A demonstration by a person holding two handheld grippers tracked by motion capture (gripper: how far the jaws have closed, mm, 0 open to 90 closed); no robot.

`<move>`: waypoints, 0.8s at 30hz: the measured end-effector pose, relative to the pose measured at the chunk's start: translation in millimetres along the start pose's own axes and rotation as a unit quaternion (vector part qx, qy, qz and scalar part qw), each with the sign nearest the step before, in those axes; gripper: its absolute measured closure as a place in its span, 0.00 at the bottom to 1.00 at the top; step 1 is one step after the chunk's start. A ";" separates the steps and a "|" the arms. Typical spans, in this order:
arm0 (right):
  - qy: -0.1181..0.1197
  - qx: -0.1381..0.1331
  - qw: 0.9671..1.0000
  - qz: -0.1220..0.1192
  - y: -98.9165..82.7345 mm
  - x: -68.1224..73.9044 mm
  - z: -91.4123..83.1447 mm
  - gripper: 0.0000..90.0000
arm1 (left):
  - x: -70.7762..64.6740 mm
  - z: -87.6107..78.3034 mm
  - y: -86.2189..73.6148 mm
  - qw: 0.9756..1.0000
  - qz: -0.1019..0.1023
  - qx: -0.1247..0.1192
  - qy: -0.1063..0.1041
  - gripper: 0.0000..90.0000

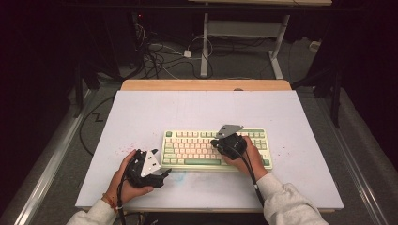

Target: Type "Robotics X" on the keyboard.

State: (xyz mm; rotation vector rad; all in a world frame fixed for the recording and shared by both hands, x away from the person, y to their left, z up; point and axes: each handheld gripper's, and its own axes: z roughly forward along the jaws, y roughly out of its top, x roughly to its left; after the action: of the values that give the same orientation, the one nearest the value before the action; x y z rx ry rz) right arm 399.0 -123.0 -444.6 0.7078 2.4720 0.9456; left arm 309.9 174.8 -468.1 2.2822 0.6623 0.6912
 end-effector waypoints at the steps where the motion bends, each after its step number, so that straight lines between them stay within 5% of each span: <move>1: 0.000 -0.001 1.000 0.005 -0.2 0.3 -0.8 1.00 | 0.1 0.2 -0.1 1.000 0.000 0.002 0.000 0.20; 16: 0.001 -0.038 0.999 0.013 -0.7 -0.7 -15.7 0.93 | -0.2 1.5 -0.8 1.000 0.000 0.009 -0.001 0.20; 24: -0.004 -0.071 0.997 0.020 -3.9 -2.5 -31.2 0.74 | 0.6 1.2 -1.1 1.000 -0.008 0.010 -0.005 0.20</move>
State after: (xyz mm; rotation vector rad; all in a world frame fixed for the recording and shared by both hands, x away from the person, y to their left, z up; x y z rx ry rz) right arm 383.4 -142.5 -425.3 0.7147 2.3626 1.1188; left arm 310.7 175.4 -469.5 2.2951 0.6865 0.6681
